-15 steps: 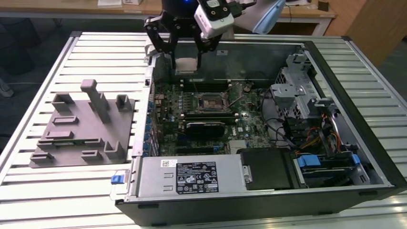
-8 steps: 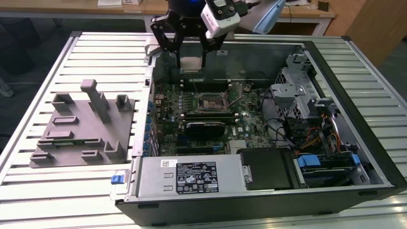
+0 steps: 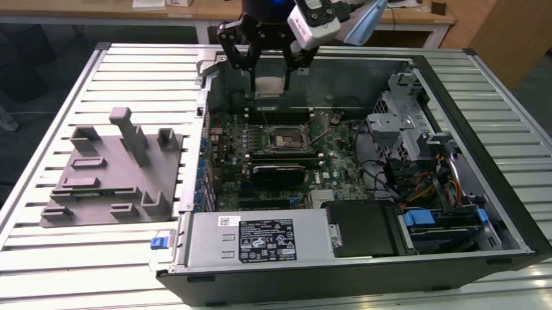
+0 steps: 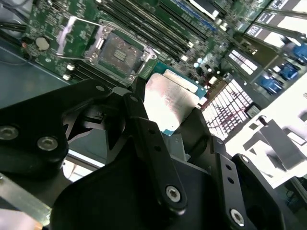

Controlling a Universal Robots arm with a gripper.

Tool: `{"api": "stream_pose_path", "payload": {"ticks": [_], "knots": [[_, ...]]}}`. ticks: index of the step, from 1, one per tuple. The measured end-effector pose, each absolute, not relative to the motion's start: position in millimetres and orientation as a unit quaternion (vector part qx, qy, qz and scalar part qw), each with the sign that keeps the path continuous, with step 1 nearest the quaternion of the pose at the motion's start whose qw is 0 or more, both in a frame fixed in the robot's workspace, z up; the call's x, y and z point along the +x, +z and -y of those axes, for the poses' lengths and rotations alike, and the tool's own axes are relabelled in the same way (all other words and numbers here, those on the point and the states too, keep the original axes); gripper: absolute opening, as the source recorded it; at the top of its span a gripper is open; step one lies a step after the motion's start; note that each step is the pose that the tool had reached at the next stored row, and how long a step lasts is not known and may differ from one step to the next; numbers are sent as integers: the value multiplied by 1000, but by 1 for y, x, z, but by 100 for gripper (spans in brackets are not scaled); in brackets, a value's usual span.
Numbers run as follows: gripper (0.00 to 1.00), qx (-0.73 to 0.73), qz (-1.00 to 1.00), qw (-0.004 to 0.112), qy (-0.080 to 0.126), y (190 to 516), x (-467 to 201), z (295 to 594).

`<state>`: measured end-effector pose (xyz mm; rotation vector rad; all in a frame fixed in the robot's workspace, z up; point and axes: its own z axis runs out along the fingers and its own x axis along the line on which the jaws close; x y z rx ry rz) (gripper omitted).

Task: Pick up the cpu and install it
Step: 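Pick up the cpu and move it towards the insertion slot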

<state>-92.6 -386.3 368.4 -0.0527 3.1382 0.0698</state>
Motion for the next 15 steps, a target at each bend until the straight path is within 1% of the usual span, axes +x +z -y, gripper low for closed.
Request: {"api": "stream_pose_path", "payload": {"ticks": [15], "knots": [[54,-15,-1000,1,22,368,-56,386]]}}
